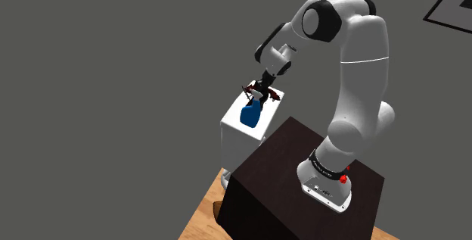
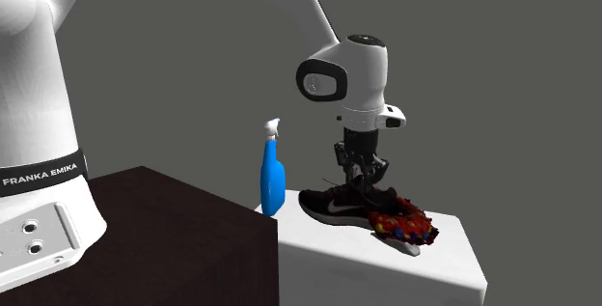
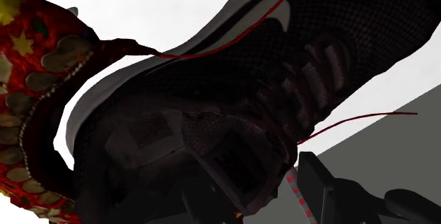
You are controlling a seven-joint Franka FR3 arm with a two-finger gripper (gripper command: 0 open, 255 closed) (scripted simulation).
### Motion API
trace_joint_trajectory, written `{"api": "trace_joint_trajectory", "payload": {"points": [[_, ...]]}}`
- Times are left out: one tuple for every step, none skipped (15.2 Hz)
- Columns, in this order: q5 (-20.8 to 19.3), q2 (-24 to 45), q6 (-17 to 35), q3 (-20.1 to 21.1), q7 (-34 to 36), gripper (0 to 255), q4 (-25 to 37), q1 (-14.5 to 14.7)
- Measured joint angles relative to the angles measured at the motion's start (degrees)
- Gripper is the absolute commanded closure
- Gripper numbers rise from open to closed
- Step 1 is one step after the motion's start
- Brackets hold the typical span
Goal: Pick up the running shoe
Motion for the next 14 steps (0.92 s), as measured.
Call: {"api": "trace_joint_trajectory", "payload": {"points": [[-0.37,-0.65,-0.14,-0.28,0.33,255,-0.52,0.26],[-1.15,-1.32,-0.58,-0.81,1.11,255,-0.71,0.66],[-1.89,-1.92,-1.01,-1.29,1.79,255,-0.85,0.99],[-2.69,-2.63,-1.43,-1.82,2.59,255,-1.06,1.41],[-3.32,-3.16,-1.82,-2.24,3.08,255,-1.17,1.62],[-3.92,-4.13,-2.06,-2.70,3.53,255,-1.85,1.94],[-4.61,-4.75,-2.41,-3.12,4.26,255,-2.02,2.34],[-5.36,-5.55,-2.73,-3.58,5.00,255,-2.37,2.79],[-5.95,-6.19,-3.04,-3.97,5.47,255,-2.64,3.04],[-6.78,-6.88,-3.51,-4.51,6.13,255,-2.80,3.32],[-7.55,-7.59,-3.90,-4.98,6.83,255,-3.01,3.68],[-8.32,-8.22,-4.28,-5.42,7.58,255,-3.12,4.06],[-9.05,-8.78,-4.70,-5.85,8.19,255,-3.18,4.32],[-9.50,-9.31,-4.84,-6.11,8.61,255,-3.45,4.58]]}}
